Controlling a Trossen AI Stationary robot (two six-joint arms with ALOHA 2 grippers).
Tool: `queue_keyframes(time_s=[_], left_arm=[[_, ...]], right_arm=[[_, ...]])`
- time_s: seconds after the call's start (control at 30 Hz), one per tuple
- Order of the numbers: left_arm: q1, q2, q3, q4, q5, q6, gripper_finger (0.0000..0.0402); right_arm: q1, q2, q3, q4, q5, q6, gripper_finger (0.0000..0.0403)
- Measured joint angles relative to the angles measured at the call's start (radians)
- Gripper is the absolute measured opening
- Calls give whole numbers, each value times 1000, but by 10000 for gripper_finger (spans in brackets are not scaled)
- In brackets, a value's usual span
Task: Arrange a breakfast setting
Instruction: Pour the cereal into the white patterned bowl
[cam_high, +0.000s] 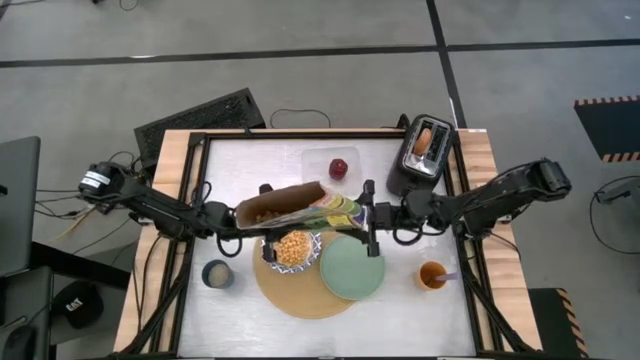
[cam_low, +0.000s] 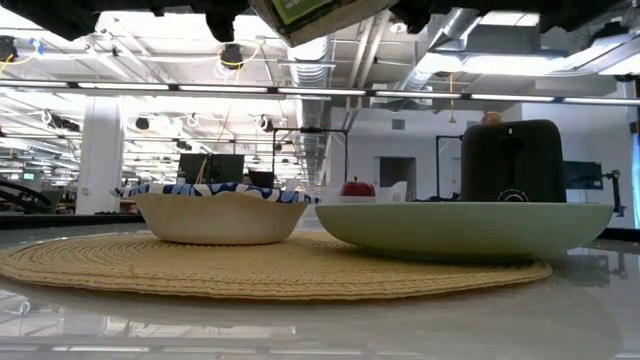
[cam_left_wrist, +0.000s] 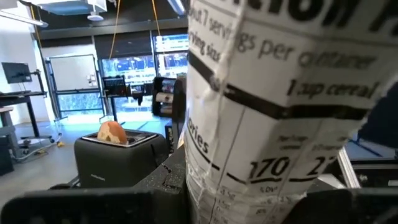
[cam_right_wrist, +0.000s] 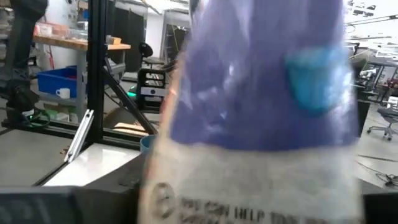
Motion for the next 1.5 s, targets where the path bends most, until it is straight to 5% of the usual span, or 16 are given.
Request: queue_keyframes(time_s=[0.23,0.5,0.7,0.9,1.5], left_arm=[[-1,-199,0,-272,-48,-14,89],[-1,-506,0,-749,-301,-106,88],[7,-677,1,-1142,-495,-280,88],[69,-724,-28,-1476,-585,-591,88],[214,-630,-288,-1364,-628,-814,91]], right_arm=[[34,-192,2,-276,89,24,310],[37,-382,1,-646,102,180,310],[37,-394,0,-760,105,249,311],[44,-314,0,-760,105,255,311],[43,-83,0,-600,105,255,311]])
